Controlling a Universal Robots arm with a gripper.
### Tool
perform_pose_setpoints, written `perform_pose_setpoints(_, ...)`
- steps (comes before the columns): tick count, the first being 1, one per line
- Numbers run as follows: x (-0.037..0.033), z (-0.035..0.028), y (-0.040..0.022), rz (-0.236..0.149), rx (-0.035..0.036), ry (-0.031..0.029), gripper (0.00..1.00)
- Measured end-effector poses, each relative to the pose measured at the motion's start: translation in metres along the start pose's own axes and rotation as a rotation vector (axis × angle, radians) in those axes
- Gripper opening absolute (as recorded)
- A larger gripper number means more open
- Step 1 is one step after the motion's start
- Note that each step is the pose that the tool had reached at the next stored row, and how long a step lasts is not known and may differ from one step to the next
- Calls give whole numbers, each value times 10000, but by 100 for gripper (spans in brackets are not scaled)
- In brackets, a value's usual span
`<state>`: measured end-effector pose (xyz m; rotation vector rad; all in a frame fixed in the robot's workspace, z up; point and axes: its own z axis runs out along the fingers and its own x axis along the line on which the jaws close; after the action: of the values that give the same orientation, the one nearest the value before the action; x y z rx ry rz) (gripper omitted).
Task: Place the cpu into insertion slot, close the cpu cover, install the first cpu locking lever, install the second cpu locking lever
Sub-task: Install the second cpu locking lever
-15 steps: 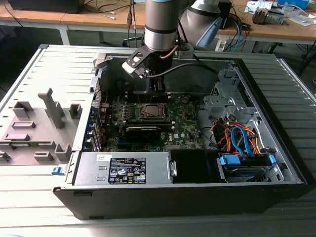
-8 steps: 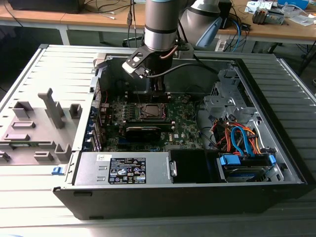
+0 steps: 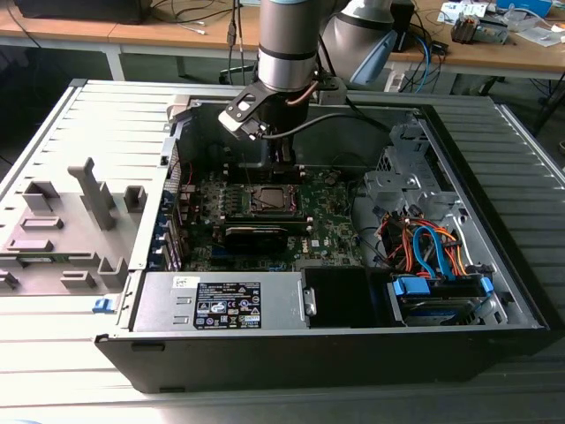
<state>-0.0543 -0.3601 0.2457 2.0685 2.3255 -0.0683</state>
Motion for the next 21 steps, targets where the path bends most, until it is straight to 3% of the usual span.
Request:
perform_pose_setpoints(9,0,0,0,-629,-31,-8,11)
perform_pose_setpoints(21,0,0,0,-1152,-58,-16,11)
